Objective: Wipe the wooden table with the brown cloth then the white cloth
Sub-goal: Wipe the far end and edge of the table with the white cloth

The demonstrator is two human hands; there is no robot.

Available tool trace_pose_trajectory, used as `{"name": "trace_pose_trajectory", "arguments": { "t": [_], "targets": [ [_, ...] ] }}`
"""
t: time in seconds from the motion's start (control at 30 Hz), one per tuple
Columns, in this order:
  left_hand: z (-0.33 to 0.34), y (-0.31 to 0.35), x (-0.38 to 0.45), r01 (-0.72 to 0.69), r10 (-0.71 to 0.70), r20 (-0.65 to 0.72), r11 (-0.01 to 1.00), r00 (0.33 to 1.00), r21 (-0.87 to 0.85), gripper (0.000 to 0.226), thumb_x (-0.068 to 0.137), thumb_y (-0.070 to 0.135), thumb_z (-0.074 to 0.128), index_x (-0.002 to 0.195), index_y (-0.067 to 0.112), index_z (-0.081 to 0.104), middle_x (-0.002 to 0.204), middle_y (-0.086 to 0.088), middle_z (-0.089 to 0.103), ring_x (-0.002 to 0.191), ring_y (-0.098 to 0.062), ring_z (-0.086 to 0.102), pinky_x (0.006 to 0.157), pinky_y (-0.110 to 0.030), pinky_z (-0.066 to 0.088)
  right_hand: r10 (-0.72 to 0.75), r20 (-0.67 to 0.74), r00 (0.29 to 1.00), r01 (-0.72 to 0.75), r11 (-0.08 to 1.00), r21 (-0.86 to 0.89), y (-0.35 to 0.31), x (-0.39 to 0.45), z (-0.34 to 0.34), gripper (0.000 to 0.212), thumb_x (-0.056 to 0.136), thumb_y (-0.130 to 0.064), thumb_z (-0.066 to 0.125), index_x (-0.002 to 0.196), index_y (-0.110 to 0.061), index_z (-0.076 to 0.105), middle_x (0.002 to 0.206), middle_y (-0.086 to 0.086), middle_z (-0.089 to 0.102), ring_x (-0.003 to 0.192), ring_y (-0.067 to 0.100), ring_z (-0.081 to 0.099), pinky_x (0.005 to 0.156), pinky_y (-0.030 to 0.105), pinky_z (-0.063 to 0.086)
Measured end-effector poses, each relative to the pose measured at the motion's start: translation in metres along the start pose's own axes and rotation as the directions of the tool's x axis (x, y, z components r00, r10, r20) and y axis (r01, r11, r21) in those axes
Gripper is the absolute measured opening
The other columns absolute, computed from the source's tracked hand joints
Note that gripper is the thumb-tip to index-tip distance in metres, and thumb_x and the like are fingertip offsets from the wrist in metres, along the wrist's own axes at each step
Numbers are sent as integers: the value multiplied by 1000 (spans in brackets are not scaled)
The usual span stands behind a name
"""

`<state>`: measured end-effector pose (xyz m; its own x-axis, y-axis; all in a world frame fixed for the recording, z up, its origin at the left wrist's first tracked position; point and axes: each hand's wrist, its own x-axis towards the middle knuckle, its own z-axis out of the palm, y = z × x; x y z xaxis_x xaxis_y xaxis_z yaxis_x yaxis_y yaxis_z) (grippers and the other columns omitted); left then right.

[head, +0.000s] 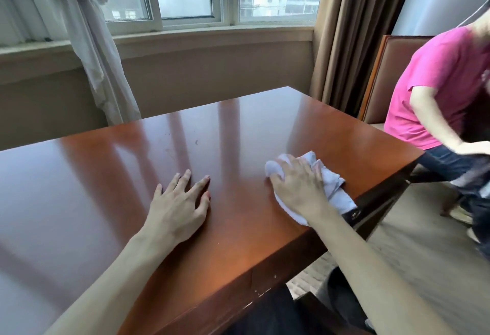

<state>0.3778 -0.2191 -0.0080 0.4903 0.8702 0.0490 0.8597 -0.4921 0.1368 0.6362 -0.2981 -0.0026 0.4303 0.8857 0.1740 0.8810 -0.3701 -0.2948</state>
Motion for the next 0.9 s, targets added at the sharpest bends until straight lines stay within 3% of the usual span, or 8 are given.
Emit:
{"name": "trace_pose_trajectory", "arguments": {
  "t": [0.07, 0.13, 0.27, 0.4, 0.47, 0.63, 0.8, 0.9],
  "targets": [
    [1, 0, -1, 2, -2, -27, 1000, 1000, 1, 55, 101, 56, 24, 155, 51, 19, 168, 1, 14, 155, -18, 9, 123, -49, 13, -202, 69, 977, 198, 978, 60, -6, -37, 3, 75, 79, -57, 12, 143, -41, 47, 154, -15, 41, 147, 16, 28, 124, 51, 8],
    [2, -1, 0, 6, -6, -39, 1000, 999, 2, 55, 100, 57, 23, 154, 51, 18, 168, 2, 15, 154, -16, 9, 123, -48, 14, -202, 42, 979, 201, 979, 20, 11, -12, -1, 68, 80, -62, 17, 136, -43, 51, 148, -14, 46, 144, 20, 33, 122, 50, 12],
    [3, -2, 1, 1, 0, -40, 1000, 999, 11, 56, 100, 58, 22, 155, 52, 17, 167, 2, 15, 154, -16, 9, 123, -47, 15, 241, 84, 967, -238, 970, -50, 28, 55, -7, 58, 91, -63, 24, 141, -44, 46, 163, 7, 29, 150, 43, 15, 118, 68, -3],
    [7, 1, -2, 11, -11, -81, 1000, 997, 0, 60, 94, 62, 14, 153, 52, 22, 166, 3, 21, 154, -16, 14, 122, -47, 17, -208, 82, 975, 208, 978, 0, -11, -17, 10, 65, 86, -62, 20, 146, -47, 38, 157, -12, 32, 151, 30, 19, 122, 61, 3],
    [9, 0, -2, 24, -27, -89, 999, 996, -31, 64, 90, 64, 9, 153, 54, 22, 166, 4, 20, 154, -15, 12, 123, -46, 13, -287, 126, 950, 287, 958, 18, -4, -14, 3, 71, 81, -67, 18, 146, -48, 39, 154, -13, 37, 150, 24, 22, 123, 53, 10],
    [7, -1, -2, 14, -16, -66, 999, 998, -34, 55, 99, 59, 21, 154, 52, 21, 167, 2, 18, 154, -17, 11, 123, -46, 11, 150, 119, 982, -146, 988, -43, 14, 84, -4, 63, 87, -68, 24, 143, -46, 44, 157, 5, 36, 148, 41, 21, 120, 64, 2],
    [-8, 5, 18, 29, -31, -109, 999, 994, -16, 55, 91, 48, 37, 146, 42, 44, 137, -1, 50, 129, -26, 44, 116, -54, 25, -370, 185, 910, 373, 928, 22, -30, 12, 20, 74, 82, -61, 14, 150, -45, 37, 161, -12, 29, 153, 23, 14, 124, 54, 4],
    [-13, 11, 58, 30, -39, -85, 994, 996, -108, 50, 93, 37, 48, 142, 36, 49, 129, -2, 52, 122, -28, 47, 110, -50, 33, -295, 133, 946, 294, 955, 29, -15, 75, 18, 65, 85, -59, 16, 143, -44, 43, 153, -13, 41, 150, 23, 25, 123, 51, 10]
  ]
}}
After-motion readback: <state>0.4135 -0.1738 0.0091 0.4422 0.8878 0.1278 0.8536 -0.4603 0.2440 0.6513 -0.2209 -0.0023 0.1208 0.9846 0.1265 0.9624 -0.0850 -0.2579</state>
